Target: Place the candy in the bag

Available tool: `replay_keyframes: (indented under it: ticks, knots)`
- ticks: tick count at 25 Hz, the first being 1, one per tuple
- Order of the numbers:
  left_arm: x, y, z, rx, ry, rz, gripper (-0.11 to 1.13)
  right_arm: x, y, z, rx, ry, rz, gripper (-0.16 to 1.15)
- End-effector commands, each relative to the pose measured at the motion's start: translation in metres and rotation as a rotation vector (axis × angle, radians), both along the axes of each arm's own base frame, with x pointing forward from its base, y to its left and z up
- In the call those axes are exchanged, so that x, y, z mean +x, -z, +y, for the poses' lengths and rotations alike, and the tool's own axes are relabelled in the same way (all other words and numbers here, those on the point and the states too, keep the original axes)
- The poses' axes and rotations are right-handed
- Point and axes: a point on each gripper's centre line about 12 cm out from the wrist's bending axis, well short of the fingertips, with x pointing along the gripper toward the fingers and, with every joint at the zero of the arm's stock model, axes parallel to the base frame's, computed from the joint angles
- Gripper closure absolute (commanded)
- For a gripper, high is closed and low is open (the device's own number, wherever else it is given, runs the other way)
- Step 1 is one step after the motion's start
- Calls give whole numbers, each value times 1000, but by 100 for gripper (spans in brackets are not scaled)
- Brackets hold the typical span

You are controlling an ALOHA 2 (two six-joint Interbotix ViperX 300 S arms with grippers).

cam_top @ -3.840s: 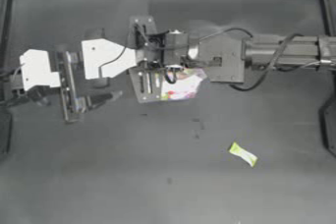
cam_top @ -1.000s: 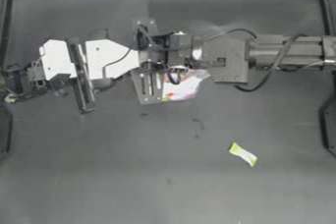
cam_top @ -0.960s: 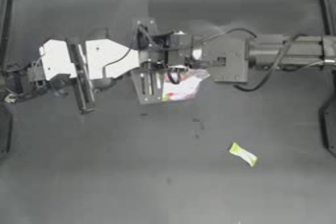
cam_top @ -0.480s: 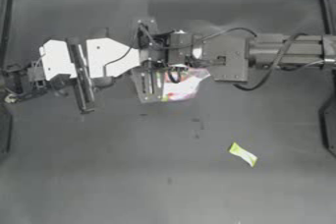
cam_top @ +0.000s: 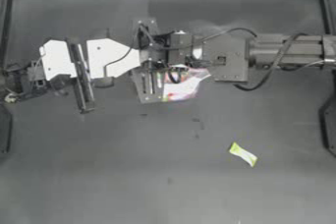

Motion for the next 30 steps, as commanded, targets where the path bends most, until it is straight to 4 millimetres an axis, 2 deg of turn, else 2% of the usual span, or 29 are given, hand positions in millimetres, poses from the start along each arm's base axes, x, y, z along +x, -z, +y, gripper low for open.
replay_keyframes:
  ticks: [1,7,30]
  knots:
    - [3,-16,0,30,11,-50,87,-4,-28,0,-7,2,-63,92]
    - [2,-15,-2,37,23,-44,96,-5,-26,0,-4,5,-59,92]
    - [2,-15,-2,39,23,-43,96,-18,-12,-9,9,32,-15,92]
